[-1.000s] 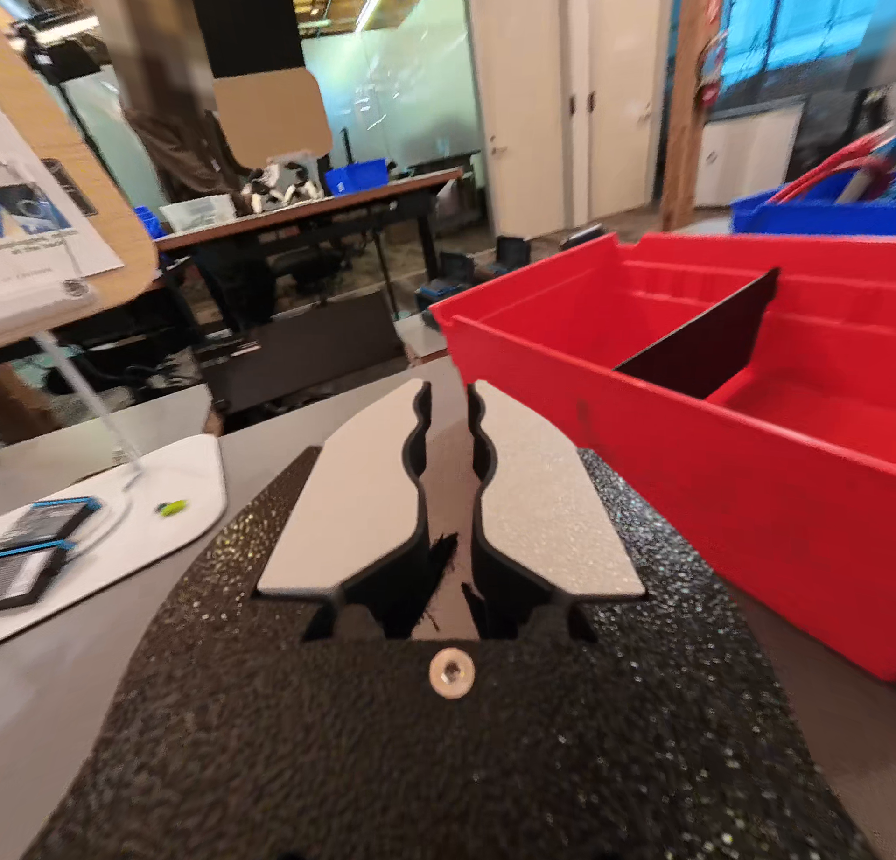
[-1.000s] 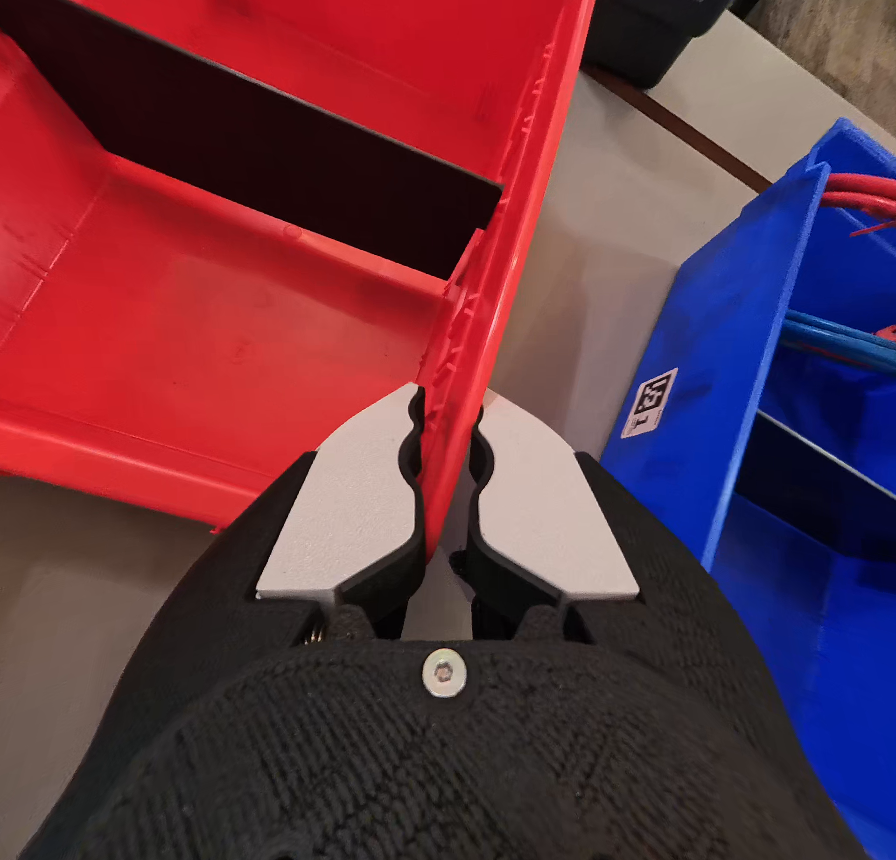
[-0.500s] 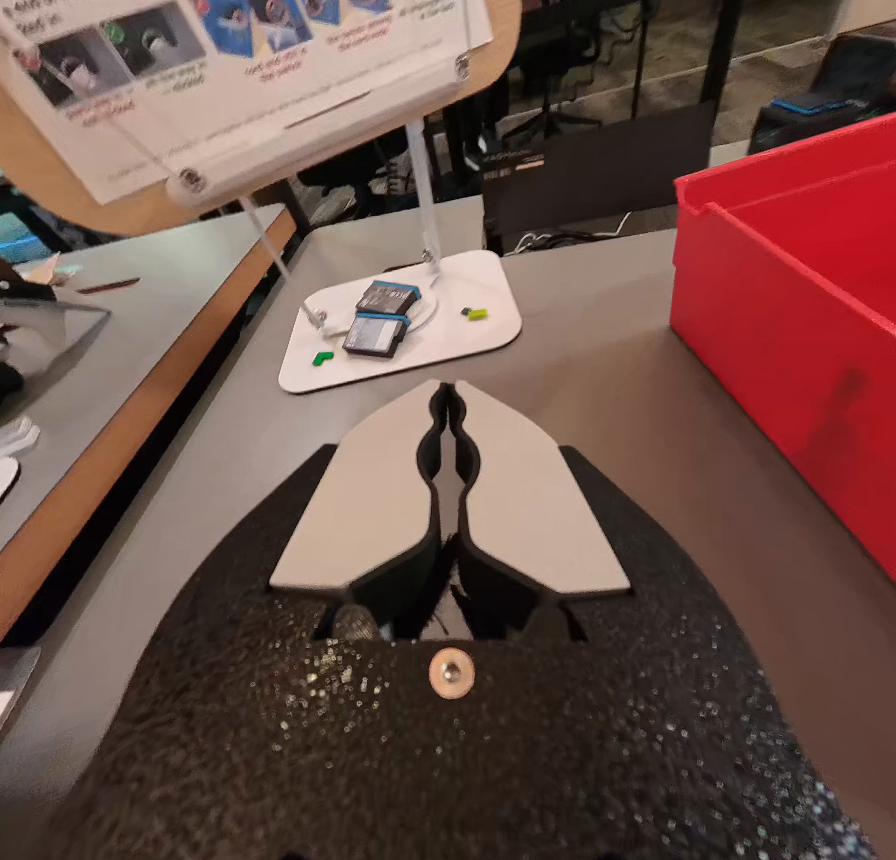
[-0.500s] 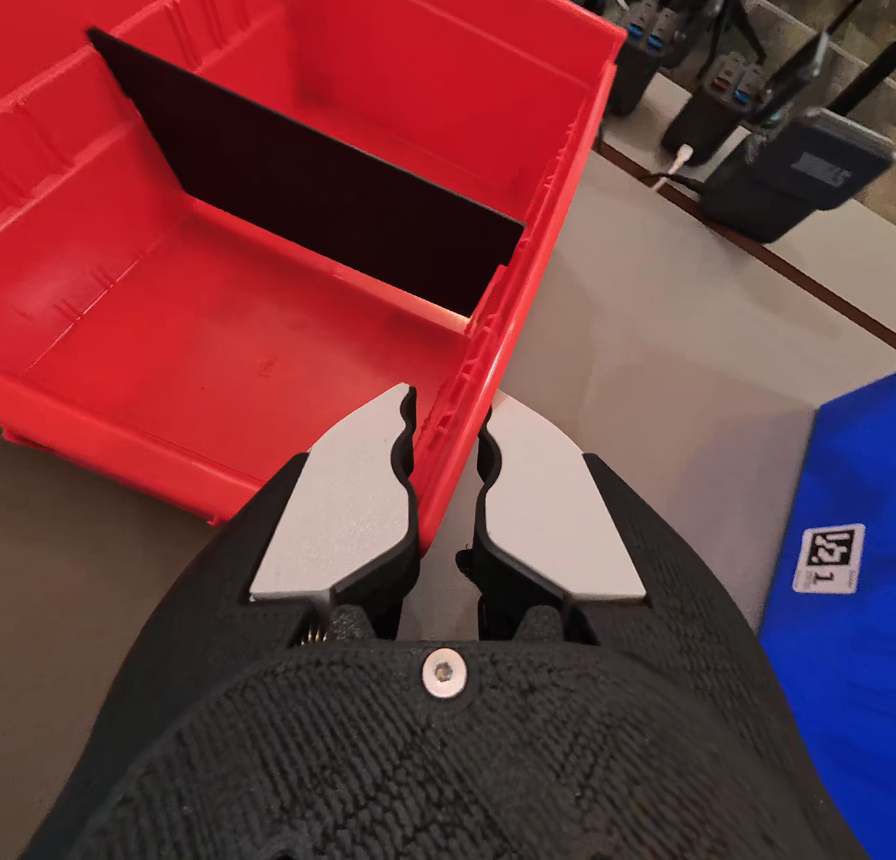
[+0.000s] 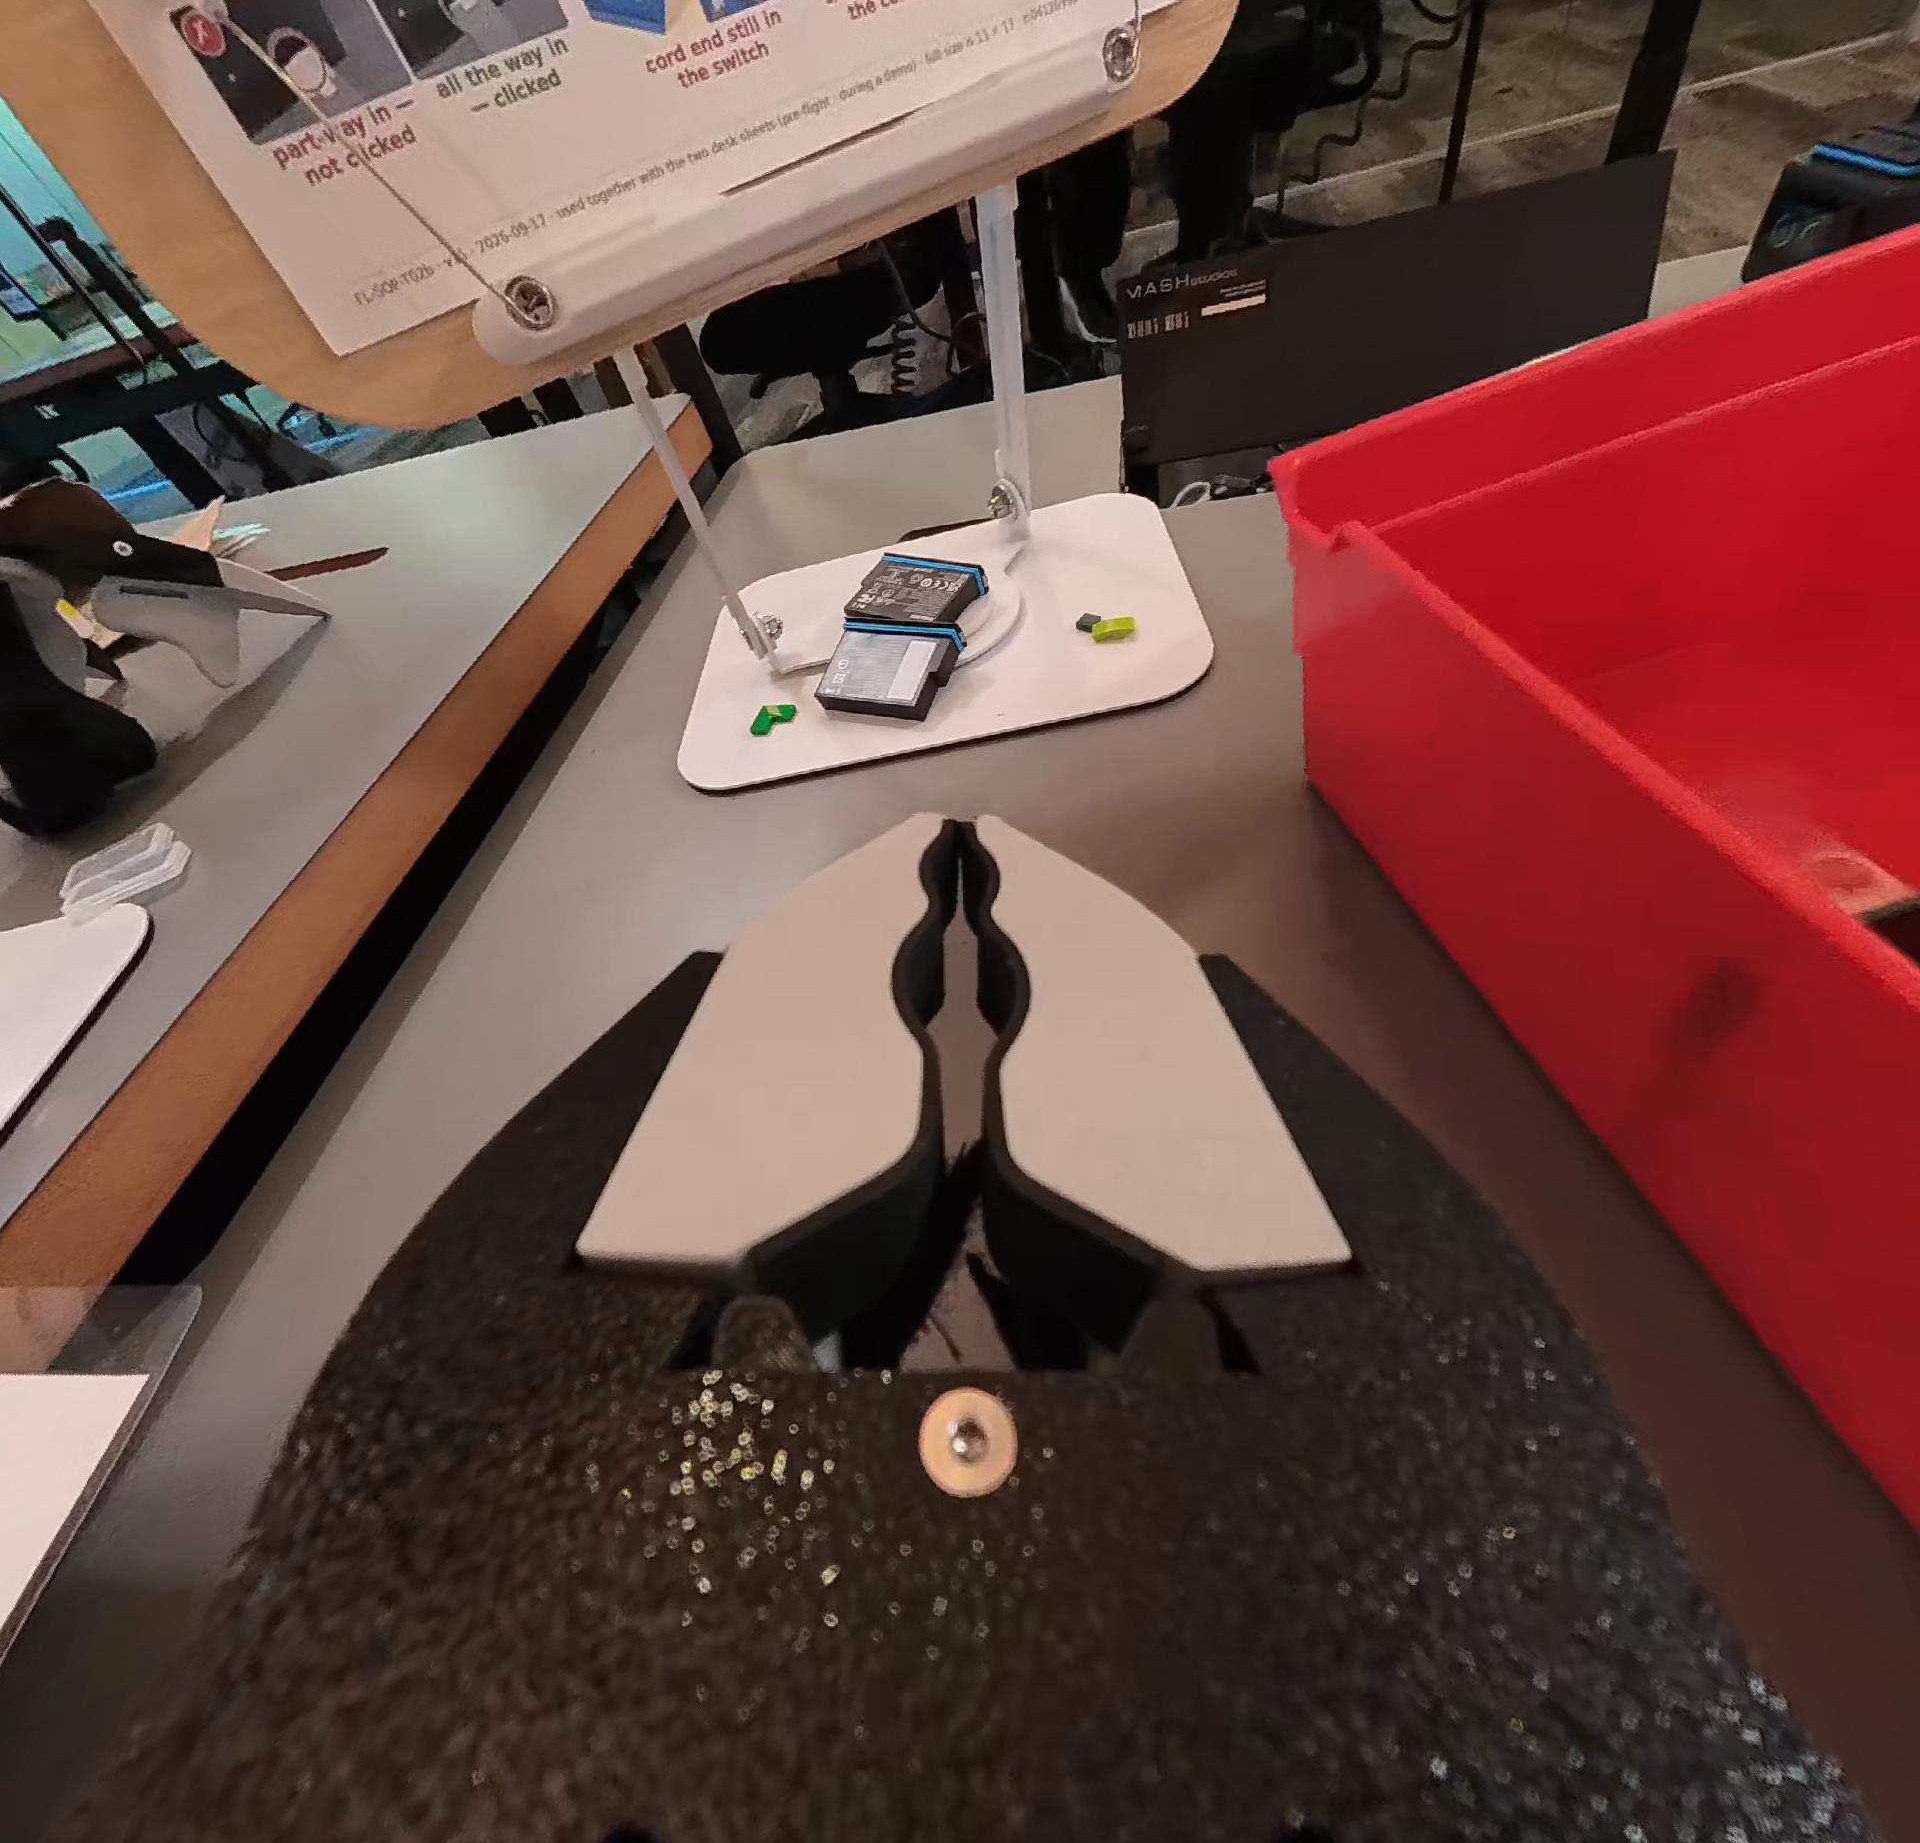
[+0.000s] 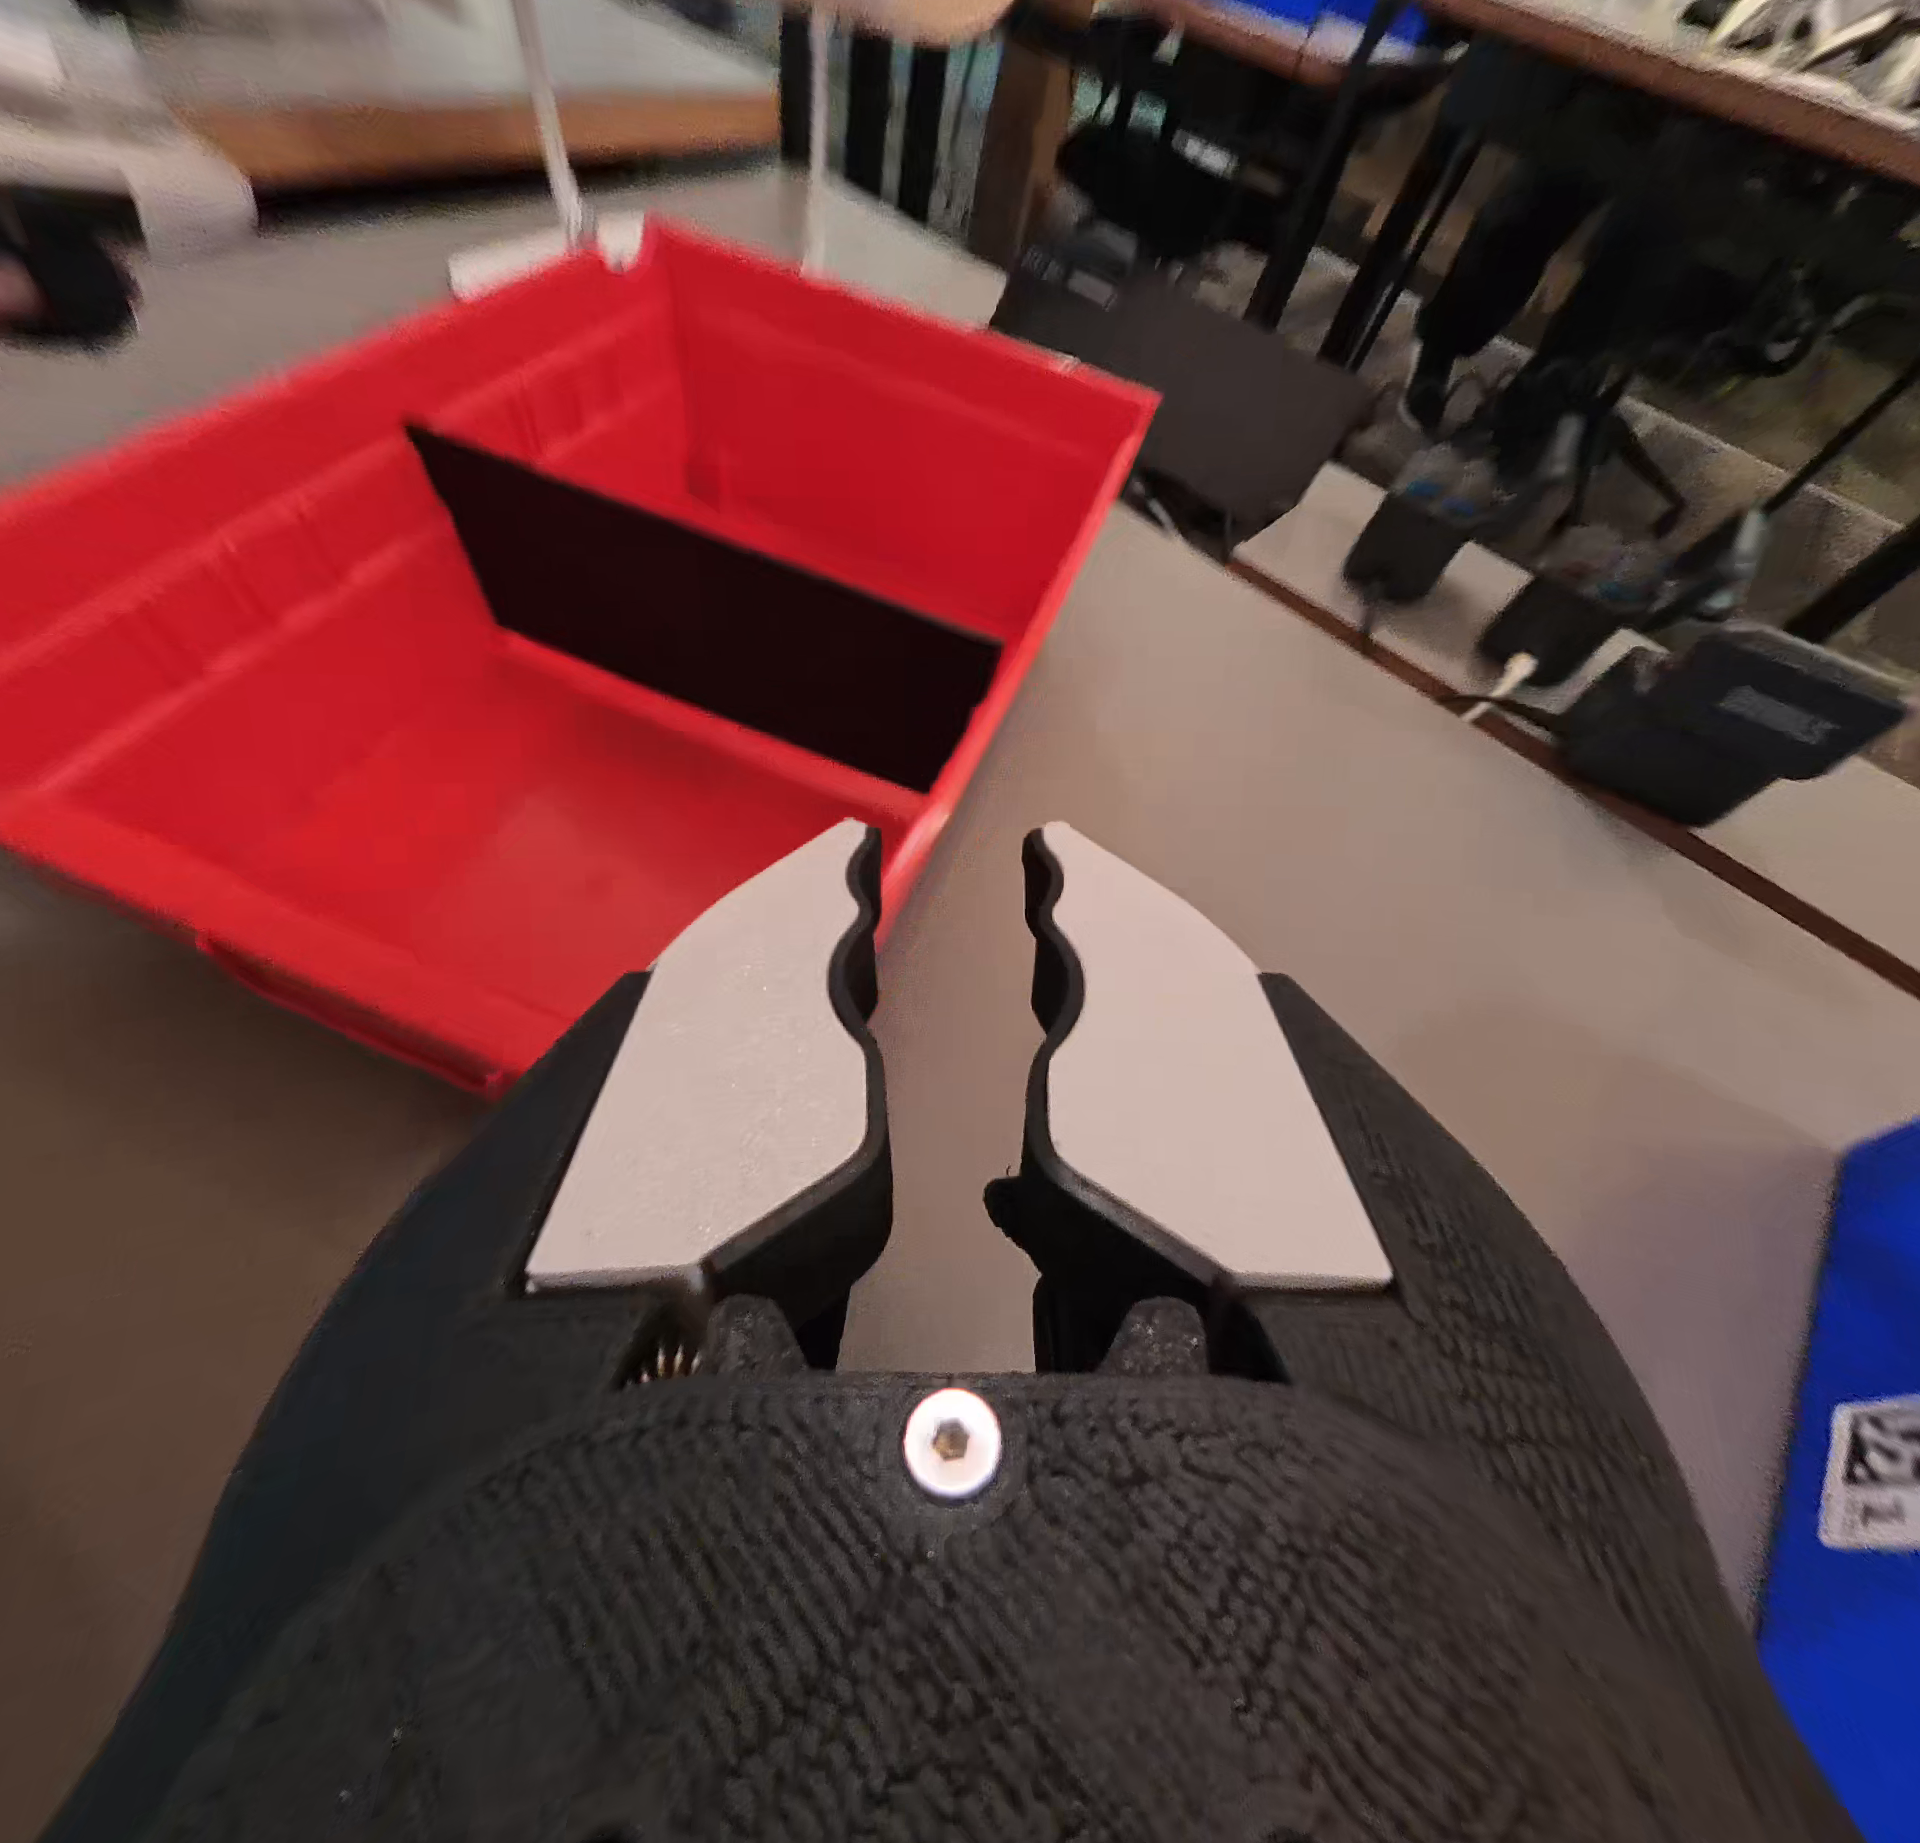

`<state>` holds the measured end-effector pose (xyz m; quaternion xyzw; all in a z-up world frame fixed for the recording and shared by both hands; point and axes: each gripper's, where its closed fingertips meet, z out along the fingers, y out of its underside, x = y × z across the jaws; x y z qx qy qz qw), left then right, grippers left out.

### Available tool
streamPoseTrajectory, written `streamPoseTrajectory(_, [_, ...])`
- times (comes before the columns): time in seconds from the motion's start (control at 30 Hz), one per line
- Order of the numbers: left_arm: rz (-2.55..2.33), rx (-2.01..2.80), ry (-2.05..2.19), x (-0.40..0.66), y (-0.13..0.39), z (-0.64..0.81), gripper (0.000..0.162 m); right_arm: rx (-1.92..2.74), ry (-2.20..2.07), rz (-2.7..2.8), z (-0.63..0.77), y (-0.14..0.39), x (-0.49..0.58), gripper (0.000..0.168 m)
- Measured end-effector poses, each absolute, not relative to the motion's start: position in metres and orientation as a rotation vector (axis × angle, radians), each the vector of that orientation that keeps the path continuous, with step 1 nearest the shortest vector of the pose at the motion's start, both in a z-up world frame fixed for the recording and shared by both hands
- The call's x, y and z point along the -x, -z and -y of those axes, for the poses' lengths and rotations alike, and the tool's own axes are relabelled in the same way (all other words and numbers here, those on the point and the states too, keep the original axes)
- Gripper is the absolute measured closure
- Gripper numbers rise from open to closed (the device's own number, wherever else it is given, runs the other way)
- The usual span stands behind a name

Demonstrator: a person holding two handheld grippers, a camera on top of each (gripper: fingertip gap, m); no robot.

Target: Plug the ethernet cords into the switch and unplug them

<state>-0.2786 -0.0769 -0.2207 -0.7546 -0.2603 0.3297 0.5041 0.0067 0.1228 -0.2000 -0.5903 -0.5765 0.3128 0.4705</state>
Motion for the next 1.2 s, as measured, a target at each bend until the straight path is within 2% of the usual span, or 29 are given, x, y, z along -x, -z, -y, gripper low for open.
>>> streamPoseTrajectory(0.17, [0.59,1.781,-0.687,0.267,0.22,0.069,0.162,1.444,-0.889,1.148,-0.175,0.143,-0.081,0.142])
streamPoseTrajectory(0.3, [0.57,1.763,-0.687,0.263,0.22,0.071,0.162,1.502,-0.463,0.907,-0.265,0.122,-0.182,0.143])
streamPoseTrajectory(0.43, [0.557,1.757,-0.676,0.26,0.22,0.069,0.162,1.666,-0.025,0.834,-0.34,0.134,-0.283,0.139])
streamPoseTrajectory(0.57, [0.547,1.78,-0.687,0.26,0.225,0.068,0.162,1.977,-0.114,0.77,-0.384,0.173,-0.329,0.112])
streamPoseTrajectory(0.67, [0.545,1.78,-0.692,0.26,0.225,0.067,0.162,2.118,-0.146,0.809,-0.4,0.196,-0.342,0.112])
streamPoseTrajectory(0.83, [0.541,1.792,-0.681,0.26,0.227,0.066,0.162,2.247,-0.17,0.926,-0.417,0.225,-0.341,0.125])
streamPoseTrajectory(1.0, [0.533,1.799,-0.686,0.26,0.229,0.065,0.162,2.341,-0.1,1.027,-0.418,0.254,-0.337,0.158])
streamPoseTrajectory(1.2, [0.523,1.805,-0.662,0.257,0.232,0.06,0.162,2.293,-0.226,0.996,-0.393,0.253,-0.299,0.164])
